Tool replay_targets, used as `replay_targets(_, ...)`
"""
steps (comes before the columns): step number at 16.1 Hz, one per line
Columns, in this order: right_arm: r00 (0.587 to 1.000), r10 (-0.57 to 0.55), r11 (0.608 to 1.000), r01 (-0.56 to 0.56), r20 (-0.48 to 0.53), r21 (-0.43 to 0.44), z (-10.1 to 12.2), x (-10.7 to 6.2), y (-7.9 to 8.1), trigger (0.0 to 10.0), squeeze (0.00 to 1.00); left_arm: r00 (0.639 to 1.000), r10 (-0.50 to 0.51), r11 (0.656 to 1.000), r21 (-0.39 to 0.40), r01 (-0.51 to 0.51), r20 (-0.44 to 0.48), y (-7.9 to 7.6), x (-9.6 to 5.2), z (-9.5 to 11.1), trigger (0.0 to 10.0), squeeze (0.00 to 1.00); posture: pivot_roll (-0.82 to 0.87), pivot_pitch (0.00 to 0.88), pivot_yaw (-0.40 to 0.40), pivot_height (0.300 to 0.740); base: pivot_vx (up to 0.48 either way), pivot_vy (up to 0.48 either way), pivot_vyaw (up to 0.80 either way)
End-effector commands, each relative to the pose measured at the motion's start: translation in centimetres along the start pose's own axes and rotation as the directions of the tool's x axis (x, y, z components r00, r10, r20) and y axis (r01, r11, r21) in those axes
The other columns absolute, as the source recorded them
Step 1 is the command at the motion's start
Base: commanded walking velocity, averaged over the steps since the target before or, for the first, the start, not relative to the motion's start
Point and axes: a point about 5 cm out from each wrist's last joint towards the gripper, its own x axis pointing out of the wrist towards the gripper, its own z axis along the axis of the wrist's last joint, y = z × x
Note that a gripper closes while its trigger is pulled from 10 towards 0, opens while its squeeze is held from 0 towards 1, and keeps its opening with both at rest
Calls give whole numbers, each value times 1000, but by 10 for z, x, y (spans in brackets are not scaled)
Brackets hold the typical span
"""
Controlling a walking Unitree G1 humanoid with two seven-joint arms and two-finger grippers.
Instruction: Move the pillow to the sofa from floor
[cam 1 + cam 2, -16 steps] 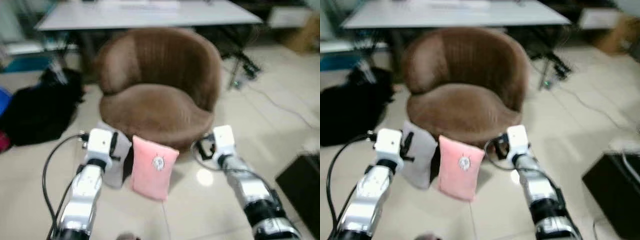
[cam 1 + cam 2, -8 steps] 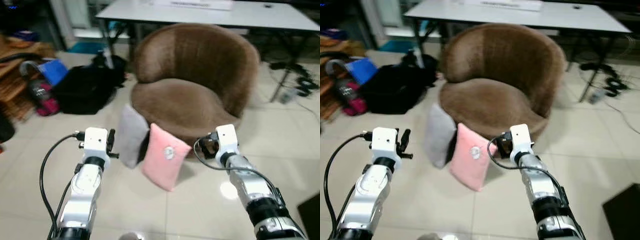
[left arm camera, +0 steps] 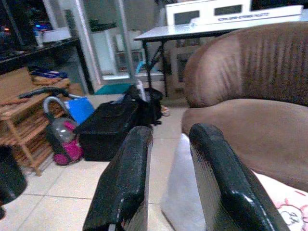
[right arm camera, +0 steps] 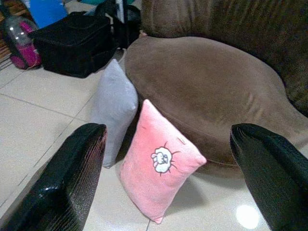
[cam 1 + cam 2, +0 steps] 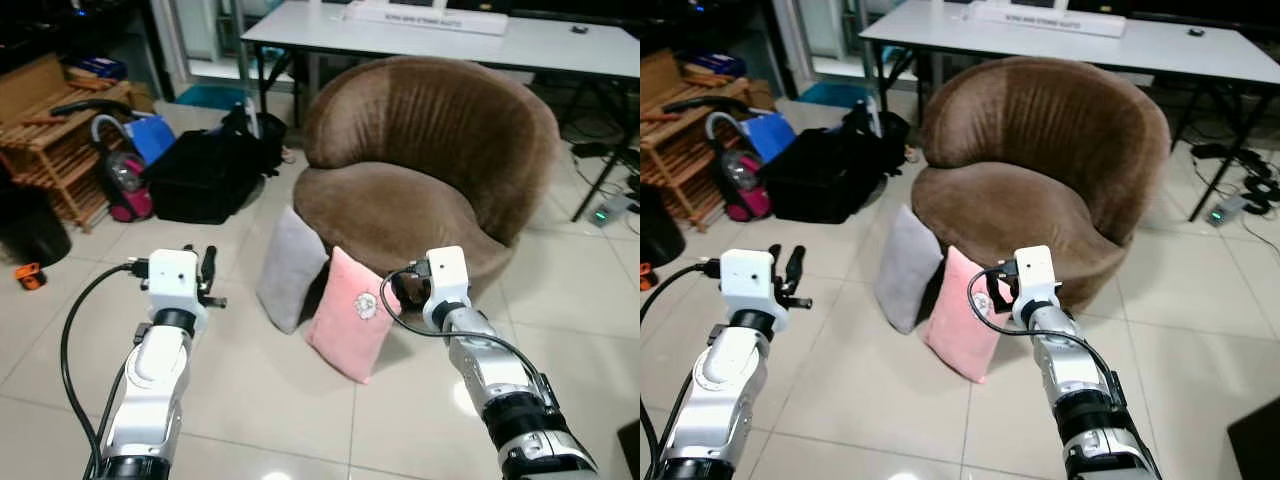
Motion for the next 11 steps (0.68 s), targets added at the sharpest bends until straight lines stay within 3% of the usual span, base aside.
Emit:
replay_targets(1, 999, -33, 999, 33, -11, 21, -7, -3, -8, 10000, 0, 1000, -15, 1000, -2, 15, 15, -2, -1, 3, 10000, 0, 98, 0, 3, 740, 244, 0, 0)
replay_targets(5, 999, -50, 998, 51, -10, 31, -10, -5, -10, 10000, 0, 1000, -28, 1000, -8, 28, 15, -2, -4, -1, 10000, 0, 93, 0, 8, 740, 261, 0, -114)
replay_targets(7, 993, -50, 996, 42, 104, 76, -4, -15, -10, 10000, 0, 998, -18, 1000, 23, 17, 60, 2, -15, 1, 10000, 0, 100, 0, 6, 740, 262, 0, 0)
replay_targets(11, 958, -93, 979, 40, 271, 198, 11, -47, -14, 10000, 0, 993, -6, 1000, -4, 7, 121, 9, -42, 12, 10000, 0, 101, 0, 11, 740, 264, 0, 0)
